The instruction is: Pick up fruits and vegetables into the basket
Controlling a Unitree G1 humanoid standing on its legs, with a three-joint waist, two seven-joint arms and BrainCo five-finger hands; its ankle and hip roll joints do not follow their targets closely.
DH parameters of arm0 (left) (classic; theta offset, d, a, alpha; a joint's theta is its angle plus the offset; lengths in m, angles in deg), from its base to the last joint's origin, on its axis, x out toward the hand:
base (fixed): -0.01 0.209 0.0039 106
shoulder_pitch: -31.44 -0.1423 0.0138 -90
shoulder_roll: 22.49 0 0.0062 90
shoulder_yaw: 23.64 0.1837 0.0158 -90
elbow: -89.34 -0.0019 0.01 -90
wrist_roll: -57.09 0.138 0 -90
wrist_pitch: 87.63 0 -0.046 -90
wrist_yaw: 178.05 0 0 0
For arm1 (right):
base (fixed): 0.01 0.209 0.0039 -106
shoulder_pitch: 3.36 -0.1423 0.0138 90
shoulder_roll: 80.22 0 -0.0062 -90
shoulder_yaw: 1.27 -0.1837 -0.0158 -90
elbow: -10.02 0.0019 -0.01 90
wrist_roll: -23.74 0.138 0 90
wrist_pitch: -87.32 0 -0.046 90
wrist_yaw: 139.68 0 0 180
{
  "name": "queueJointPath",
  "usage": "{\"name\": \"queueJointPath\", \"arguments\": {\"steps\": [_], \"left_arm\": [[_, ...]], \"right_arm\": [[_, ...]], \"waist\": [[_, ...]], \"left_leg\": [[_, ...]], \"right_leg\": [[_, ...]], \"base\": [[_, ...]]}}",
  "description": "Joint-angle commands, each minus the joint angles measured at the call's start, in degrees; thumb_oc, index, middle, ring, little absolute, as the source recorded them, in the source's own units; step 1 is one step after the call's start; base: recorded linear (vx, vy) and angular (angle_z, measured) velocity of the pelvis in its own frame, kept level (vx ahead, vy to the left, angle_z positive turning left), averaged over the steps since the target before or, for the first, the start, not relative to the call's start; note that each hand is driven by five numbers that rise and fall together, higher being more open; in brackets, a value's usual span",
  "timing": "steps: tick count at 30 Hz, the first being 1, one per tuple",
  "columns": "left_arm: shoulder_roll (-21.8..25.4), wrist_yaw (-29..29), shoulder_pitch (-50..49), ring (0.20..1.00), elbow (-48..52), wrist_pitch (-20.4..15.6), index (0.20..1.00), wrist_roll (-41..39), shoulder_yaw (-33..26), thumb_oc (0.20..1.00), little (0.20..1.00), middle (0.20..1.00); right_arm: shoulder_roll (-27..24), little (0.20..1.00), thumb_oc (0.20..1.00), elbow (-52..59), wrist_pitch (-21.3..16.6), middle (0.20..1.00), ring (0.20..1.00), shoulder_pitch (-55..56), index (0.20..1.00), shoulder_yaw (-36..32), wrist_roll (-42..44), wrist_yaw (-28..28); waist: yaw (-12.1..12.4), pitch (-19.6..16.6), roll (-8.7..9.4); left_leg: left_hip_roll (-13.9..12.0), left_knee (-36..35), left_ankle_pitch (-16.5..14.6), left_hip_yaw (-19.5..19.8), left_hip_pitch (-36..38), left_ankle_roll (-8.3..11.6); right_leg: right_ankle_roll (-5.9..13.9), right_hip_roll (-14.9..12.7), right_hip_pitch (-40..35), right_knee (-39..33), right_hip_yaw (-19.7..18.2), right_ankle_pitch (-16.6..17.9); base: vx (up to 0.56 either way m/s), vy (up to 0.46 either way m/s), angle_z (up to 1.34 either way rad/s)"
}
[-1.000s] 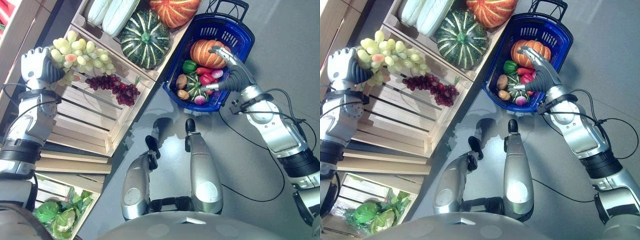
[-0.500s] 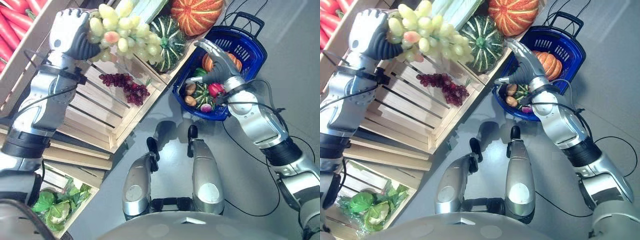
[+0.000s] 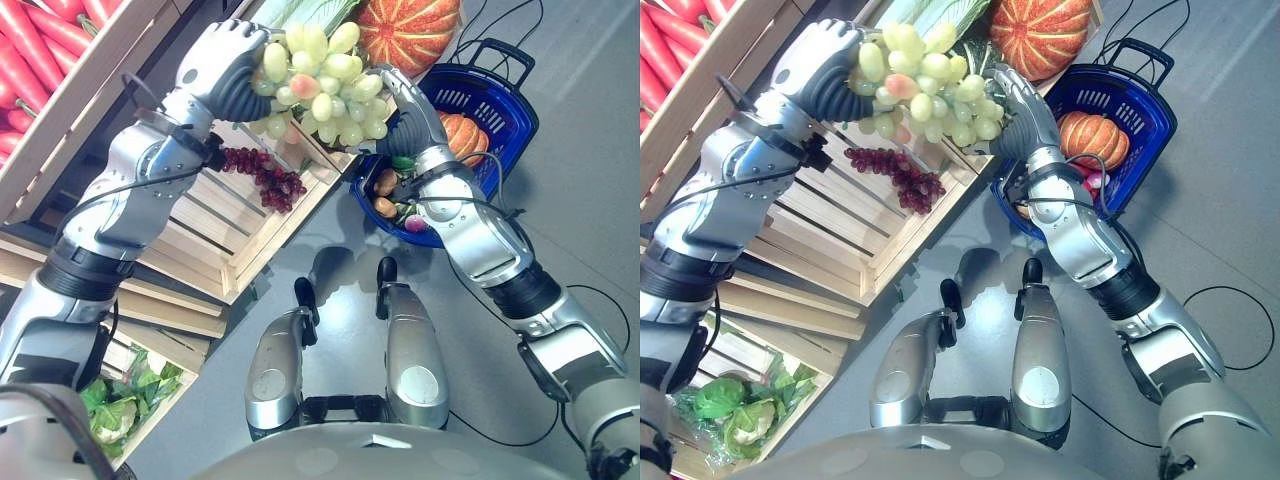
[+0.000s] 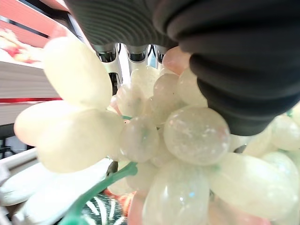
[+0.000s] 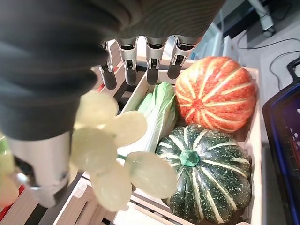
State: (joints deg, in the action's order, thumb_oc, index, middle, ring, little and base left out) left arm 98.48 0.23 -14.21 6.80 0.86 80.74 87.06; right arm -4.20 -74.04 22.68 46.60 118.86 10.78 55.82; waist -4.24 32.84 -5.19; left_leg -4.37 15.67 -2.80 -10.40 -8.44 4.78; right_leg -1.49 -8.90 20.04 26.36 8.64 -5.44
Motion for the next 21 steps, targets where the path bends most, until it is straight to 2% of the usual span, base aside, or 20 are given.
{"name": "queueJointPath", "arguments": {"steps": [1,8,14,19,21], "left_arm": [[-2.68,2.18,2.40,0.200,4.80,-1.00,0.200,0.40,1.50,0.200,0.200,0.200],[-4.18,3.19,1.75,0.200,5.66,-2.96,0.200,2.52,1.90,0.200,0.200,0.200],[-5.92,1.94,2.00,0.200,5.76,-2.37,0.200,3.07,3.05,0.200,0.200,0.200],[-6.13,5.07,2.25,0.200,5.55,-3.09,0.200,6.78,3.65,0.200,0.200,0.200],[-6.17,6.61,2.59,0.200,4.96,-2.19,0.200,8.13,3.91,0.200,0.200,0.200]], "right_arm": [[3.69,1.000,1.000,0.87,-1.96,1.000,1.000,-3.47,1.000,0.97,0.65,3.17],[4.92,1.000,1.000,0.68,-3.93,1.000,1.000,-3.45,1.000,1.50,3.54,3.41],[6.21,1.000,1.000,0.88,-4.63,1.000,1.000,-3.91,1.000,2.04,3.80,2.65],[6.66,1.000,1.000,1.04,-4.59,1.000,1.000,-4.22,1.000,2.59,4.73,3.00],[6.97,1.000,1.000,0.66,-4.64,1.000,1.000,-4.19,1.000,2.74,5.17,3.37]], "waist": [[0.54,-7.31,-0.09],[0.94,-7.45,0.16],[1.13,-7.39,0.45],[1.25,-7.41,0.81],[1.23,-7.50,1.01]], "left_leg": [[1.63,3.07,-4.10,0.30,-1.13,-1.56],[1.37,2.55,-3.99,0.18,-0.83,-1.43],[1.18,2.37,-3.93,0.22,-0.79,-1.38],[1.07,2.26,-3.96,0.23,-0.60,-1.38],[0.96,2.24,-4.00,0.19,-0.52,-1.39]], "right_leg": [[6.61,-3.01,-7.10,-4.62,0.13,-2.43],[6.68,-3.30,-7.49,-5.28,0.56,-2.14],[6.67,-3.32,-7.49,-5.32,0.90,-2.02],[6.59,-3.22,-7.72,-5.52,0.93,-1.89],[6.58,-3.18,-7.79,-5.61,0.95,-1.84]], "base": [[0.00,0.000,0.00],[0.00,0.000,0.00],[-0.01,-0.017,0.05],[0.00,-0.011,0.01],[0.00,-0.015,0.00]]}}
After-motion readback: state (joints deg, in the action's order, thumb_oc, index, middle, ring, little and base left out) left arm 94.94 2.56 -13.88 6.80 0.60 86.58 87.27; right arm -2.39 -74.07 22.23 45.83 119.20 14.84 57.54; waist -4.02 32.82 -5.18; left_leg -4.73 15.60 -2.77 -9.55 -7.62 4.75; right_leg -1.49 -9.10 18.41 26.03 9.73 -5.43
